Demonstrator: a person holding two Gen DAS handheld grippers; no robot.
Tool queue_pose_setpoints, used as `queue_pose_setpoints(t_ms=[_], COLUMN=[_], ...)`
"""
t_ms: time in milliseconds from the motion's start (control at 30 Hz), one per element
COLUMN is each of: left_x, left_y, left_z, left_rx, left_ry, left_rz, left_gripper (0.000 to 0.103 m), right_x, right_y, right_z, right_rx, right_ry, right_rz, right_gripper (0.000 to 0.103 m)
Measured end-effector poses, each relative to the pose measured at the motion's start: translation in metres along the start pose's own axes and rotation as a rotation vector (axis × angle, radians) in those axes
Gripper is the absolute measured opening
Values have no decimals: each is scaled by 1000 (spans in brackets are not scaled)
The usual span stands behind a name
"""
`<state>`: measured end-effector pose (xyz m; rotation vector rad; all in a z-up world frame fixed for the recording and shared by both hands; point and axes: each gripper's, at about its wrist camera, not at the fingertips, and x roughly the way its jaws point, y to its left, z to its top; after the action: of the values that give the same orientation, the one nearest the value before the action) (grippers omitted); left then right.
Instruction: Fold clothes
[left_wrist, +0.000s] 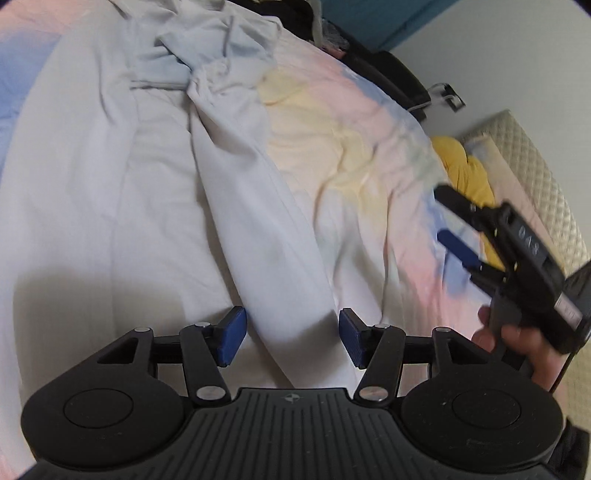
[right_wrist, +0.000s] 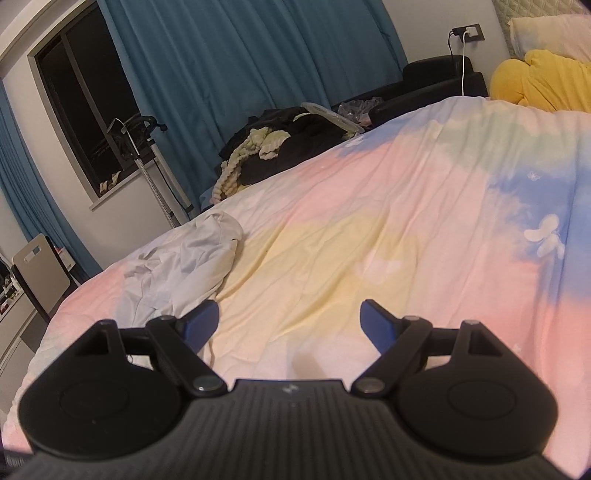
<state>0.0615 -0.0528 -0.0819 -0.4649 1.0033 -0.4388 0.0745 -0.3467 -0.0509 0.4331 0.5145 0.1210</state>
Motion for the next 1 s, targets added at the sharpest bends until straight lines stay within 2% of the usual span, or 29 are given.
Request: queue_pose_setpoints(t_ms=[67, 133, 167, 233, 267, 367, 467, 633, 767, 933, 967, 1000], left_x=[4, 7, 6, 3, -2, -20, -35, -39, -39, -41, -40, -38], left_y=[-1, 2, 5, 12, 13, 10, 12, 31, 42, 27, 24, 20], left_z=[-3, -2, -1, 4, 5, 7, 8, 5, 2, 1, 0, -1], left_rx=[18, 18, 5, -34, -36, 1, 8, 27, -35, -5, 2, 5], left_ry=[-6, -1, 10, 23, 16, 13, 25, 37, 21, -18, -18, -16], left_rz=[-12, -24, -30, -64, -85, -84, -65, 47, -18, -63, -69, -71], left_gripper=[58, 38, 24, 20, 9, 5, 4, 4, 4, 7, 12, 25], right_x=[-4, -8, -10, -11, -12, -10, -8, -4, -3, -5, -6, -6], right_y=[3, 6, 8, 12, 13, 16, 17, 23, 29, 32, 33, 34], right_z=[-2, -5, -6, -7, -7, -8, -9, -12, -14, -12, -12, -11], right_rx=[-11, -27, -36, -54, -62, -65, -64, -67, -79, -92, -95, -99], right_ry=[-3, -9, -10, -8, -7, 6, 18, 43, 58, 54, 52, 50], right_rz=[1, 10, 16, 26, 30, 44, 61, 87, 97, 103, 104, 106], right_gripper=[85, 85, 85, 85, 85, 84, 85, 85, 85, 85, 85, 85])
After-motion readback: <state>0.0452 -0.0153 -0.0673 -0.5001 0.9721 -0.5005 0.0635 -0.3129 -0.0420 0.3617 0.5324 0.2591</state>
